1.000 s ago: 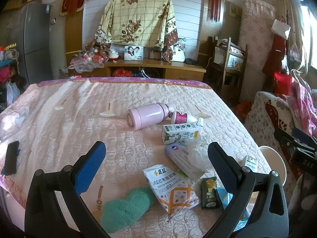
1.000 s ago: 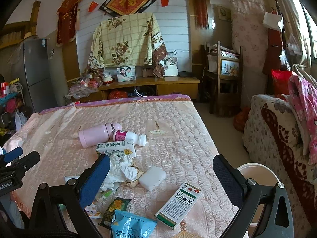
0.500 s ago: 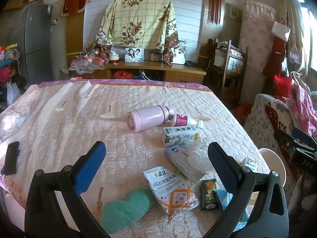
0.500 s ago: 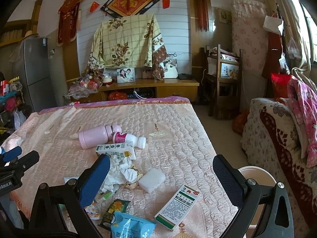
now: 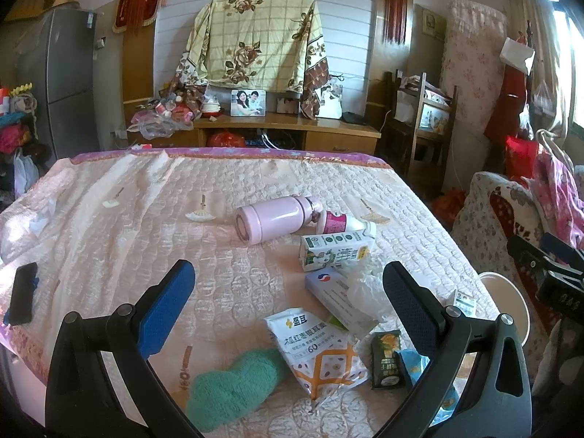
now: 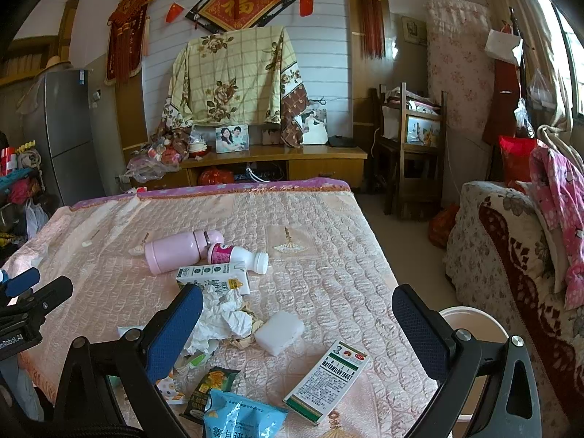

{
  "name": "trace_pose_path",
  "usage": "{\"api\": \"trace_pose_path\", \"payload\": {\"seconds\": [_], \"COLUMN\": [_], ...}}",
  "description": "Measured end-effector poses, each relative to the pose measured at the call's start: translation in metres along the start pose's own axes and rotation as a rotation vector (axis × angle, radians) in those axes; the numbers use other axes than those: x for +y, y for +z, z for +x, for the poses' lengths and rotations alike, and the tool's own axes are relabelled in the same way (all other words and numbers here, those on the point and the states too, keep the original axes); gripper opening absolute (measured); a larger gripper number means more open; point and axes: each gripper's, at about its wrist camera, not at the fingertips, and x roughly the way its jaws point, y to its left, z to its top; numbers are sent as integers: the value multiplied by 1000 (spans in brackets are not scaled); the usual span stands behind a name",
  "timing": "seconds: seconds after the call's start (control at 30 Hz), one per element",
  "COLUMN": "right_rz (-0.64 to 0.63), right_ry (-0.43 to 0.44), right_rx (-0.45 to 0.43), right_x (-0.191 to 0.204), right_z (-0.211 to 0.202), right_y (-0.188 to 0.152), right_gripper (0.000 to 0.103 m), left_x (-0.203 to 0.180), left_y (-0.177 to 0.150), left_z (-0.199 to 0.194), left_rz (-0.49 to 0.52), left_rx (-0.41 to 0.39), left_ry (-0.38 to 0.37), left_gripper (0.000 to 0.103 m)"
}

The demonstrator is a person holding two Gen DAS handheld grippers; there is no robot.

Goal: Collect trash

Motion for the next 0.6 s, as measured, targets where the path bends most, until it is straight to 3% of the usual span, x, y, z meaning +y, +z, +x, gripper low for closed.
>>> {"api": "trace_pose_path", "payload": {"seconds": [0.6], "right_rz": [-1], "right_ry": [-1], "right_rx": [-1], "right_x": [0], "right_z": [0], "right_y": [-1], "right_gripper": [103], "left_x": [0], "left_y": [0], "left_z": [0], "left_rz": [-1], "left_rx": [-3], "left_ry": [1], "left_gripper": [102]}}
